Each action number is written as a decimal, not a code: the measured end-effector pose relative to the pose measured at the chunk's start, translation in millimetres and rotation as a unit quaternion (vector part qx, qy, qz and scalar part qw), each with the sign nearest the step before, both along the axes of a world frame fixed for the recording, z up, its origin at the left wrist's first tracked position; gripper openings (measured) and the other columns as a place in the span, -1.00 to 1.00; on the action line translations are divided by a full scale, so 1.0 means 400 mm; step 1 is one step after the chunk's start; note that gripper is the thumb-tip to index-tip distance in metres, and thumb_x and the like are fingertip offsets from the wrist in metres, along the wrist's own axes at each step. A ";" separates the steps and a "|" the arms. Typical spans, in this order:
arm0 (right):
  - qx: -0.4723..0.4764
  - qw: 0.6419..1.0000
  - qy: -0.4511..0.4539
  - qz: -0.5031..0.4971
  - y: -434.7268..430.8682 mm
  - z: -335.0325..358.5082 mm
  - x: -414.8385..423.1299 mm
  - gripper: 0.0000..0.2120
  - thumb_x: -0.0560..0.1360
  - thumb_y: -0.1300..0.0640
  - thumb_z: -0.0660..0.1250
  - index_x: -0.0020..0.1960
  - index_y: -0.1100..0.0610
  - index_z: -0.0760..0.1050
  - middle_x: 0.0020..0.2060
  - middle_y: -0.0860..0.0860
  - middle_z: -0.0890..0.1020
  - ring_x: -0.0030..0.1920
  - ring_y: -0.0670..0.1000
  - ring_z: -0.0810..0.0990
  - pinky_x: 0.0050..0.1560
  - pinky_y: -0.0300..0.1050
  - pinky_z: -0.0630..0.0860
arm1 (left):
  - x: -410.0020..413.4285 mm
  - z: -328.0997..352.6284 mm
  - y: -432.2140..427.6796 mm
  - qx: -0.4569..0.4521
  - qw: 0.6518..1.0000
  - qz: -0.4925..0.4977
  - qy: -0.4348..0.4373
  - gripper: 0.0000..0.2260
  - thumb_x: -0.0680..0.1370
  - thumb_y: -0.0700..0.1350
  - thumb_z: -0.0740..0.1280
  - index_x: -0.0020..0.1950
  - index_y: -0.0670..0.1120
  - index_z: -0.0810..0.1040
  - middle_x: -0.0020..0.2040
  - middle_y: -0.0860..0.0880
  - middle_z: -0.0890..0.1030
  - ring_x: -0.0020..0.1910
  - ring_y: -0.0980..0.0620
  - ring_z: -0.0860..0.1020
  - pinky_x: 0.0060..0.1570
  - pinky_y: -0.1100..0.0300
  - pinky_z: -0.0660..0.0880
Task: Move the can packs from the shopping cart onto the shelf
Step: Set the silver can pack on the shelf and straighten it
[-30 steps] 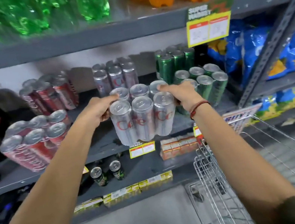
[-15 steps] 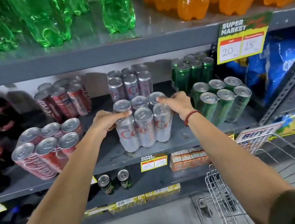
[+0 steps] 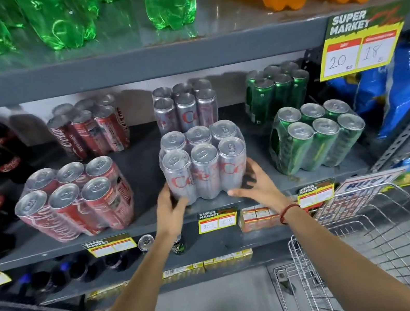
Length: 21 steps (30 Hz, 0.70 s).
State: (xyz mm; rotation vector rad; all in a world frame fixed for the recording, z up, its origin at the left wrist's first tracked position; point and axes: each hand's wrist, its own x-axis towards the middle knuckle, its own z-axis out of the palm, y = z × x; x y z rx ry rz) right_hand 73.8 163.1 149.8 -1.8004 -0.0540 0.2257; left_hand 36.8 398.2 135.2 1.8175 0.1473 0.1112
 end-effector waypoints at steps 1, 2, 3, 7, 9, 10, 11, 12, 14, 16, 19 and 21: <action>-0.005 1.000 0.004 0.005 0.008 -0.007 0.004 -0.10 0.23 0.17 0.60 0.44 0.03 0.20 0.29 -0.05 0.47 0.26 -0.06 0.48 0.28 -0.12 0.43 | -0.003 -0.008 -0.012 0.026 1.000 0.007 0.016 -0.53 0.47 -0.20 0.35 0.36 -0.12 0.36 0.21 0.02 0.53 0.14 0.17 0.49 0.15 0.20 0.43; -0.012 1.000 0.001 0.001 0.016 -0.015 0.011 -0.10 0.22 0.17 0.61 0.43 0.05 0.21 0.27 -0.05 0.49 0.25 -0.06 0.50 0.27 -0.13 0.44 | -0.004 -0.016 -0.019 0.044 0.998 0.024 0.030 -0.47 0.45 -0.19 0.39 0.39 -0.10 0.33 0.21 0.03 0.51 0.15 0.15 0.47 0.13 0.23 0.39; -0.032 0.999 -0.005 -0.010 0.024 -0.022 0.016 -0.15 0.22 0.17 0.60 0.40 0.06 0.26 0.23 -0.04 0.53 0.22 -0.06 0.52 0.25 -0.14 0.46 | -0.004 -0.021 -0.023 0.056 0.997 0.036 0.038 -0.43 0.44 -0.17 0.42 0.40 -0.08 0.30 0.21 0.04 0.51 0.15 0.13 0.46 0.13 0.25 0.37; -0.106 0.991 -0.048 -0.069 0.046 -0.040 0.013 -0.45 0.25 0.15 0.58 0.18 0.15 0.45 0.09 0.09 0.66 0.12 0.04 0.61 0.22 -0.05 0.53 | -0.001 -0.034 -0.010 0.113 0.992 0.025 0.042 -0.36 0.40 -0.12 0.47 0.41 -0.07 0.27 0.26 -0.02 0.55 0.22 0.03 0.50 0.16 0.25 0.36; -0.107 0.990 -0.059 -0.073 0.046 -0.040 0.009 -0.49 0.26 0.15 0.57 0.14 0.17 0.48 0.06 0.10 0.67 0.08 0.03 0.62 0.17 -0.12 0.53 | -0.001 -0.035 -0.006 0.126 0.991 0.021 0.038 -0.32 0.38 -0.13 0.50 0.42 -0.07 0.26 0.27 -0.07 0.56 0.25 -0.04 0.50 0.18 0.22 0.38; -0.111 0.989 -0.063 -0.069 0.043 -0.039 0.010 -0.49 0.25 0.16 0.58 0.14 0.17 0.48 0.05 0.10 0.68 0.06 0.03 0.63 0.15 -0.13 0.53 | -0.004 -0.037 -0.005 0.126 0.991 0.021 0.034 -0.30 0.36 -0.13 0.51 0.42 -0.06 0.26 0.27 -0.08 0.56 0.25 -0.04 0.51 0.18 0.20 0.39; -0.116 0.989 -0.065 -0.063 0.039 -0.038 0.009 -0.49 0.25 0.16 0.58 0.13 0.18 0.49 0.03 0.09 0.68 0.04 0.02 0.63 0.14 -0.13 0.54 | -0.008 -0.038 -0.004 0.126 0.991 0.021 0.031 -0.28 0.35 -0.12 0.52 0.43 -0.05 0.26 0.26 -0.07 0.57 0.25 -0.04 0.51 0.18 0.18 0.40; -0.121 0.989 -0.067 -0.059 0.033 -0.037 0.008 -0.49 0.24 0.17 0.58 0.12 0.18 0.49 -0.01 0.05 0.68 0.01 0.00 0.63 0.13 -0.14 0.55 | -0.013 -0.039 -0.005 0.129 0.991 0.023 0.029 -0.27 0.34 -0.11 0.53 0.43 -0.05 0.26 0.26 -0.06 0.57 0.24 -0.04 0.51 0.17 0.18 0.41; -0.115 0.990 -0.066 -0.048 0.023 -0.041 -0.001 -0.49 0.22 0.22 0.59 0.12 0.17 0.48 -0.07 -0.01 0.65 -0.04 -0.05 0.63 0.12 -0.15 0.57 | -0.025 -0.046 -0.006 0.135 0.990 0.026 0.022 -0.26 0.34 -0.09 0.53 0.43 -0.04 0.26 0.24 -0.03 0.59 0.20 0.01 0.52 0.12 0.22 0.41; -0.095 0.993 -0.060 -0.037 0.016 -0.051 -0.017 -0.43 0.21 0.30 0.58 0.15 0.18 0.45 -0.05 -0.03 0.62 -0.02 -0.06 0.61 0.13 -0.19 0.57 | -0.038 -0.049 -0.008 0.137 0.990 0.029 0.014 -0.27 0.34 -0.09 0.53 0.43 -0.02 0.27 0.21 0.00 0.60 0.12 0.12 0.51 0.08 0.27 0.39; -0.090 0.994 -0.063 -0.028 0.014 -0.061 -0.027 -0.35 0.20 0.31 0.58 0.22 0.19 0.40 0.00 -0.02 0.60 0.04 -0.05 0.59 0.10 -0.29 0.52 | -0.046 -0.051 -0.012 0.130 0.991 0.032 0.012 -0.31 0.36 -0.10 0.51 0.42 0.00 0.28 0.15 0.07 0.60 0.04 0.21 0.48 0.04 0.37 0.38; -0.088 0.994 -0.065 -0.029 0.016 -0.063 -0.029 -0.34 0.22 0.31 0.57 0.25 0.18 0.39 0.01 -0.03 0.59 0.05 -0.06 0.58 0.13 -0.26 0.50 | -0.045 -0.049 -0.010 0.129 0.991 0.030 0.016 -0.32 0.36 -0.09 0.51 0.41 0.03 0.30 0.10 0.14 0.58 0.02 0.22 0.48 -0.05 0.52 0.34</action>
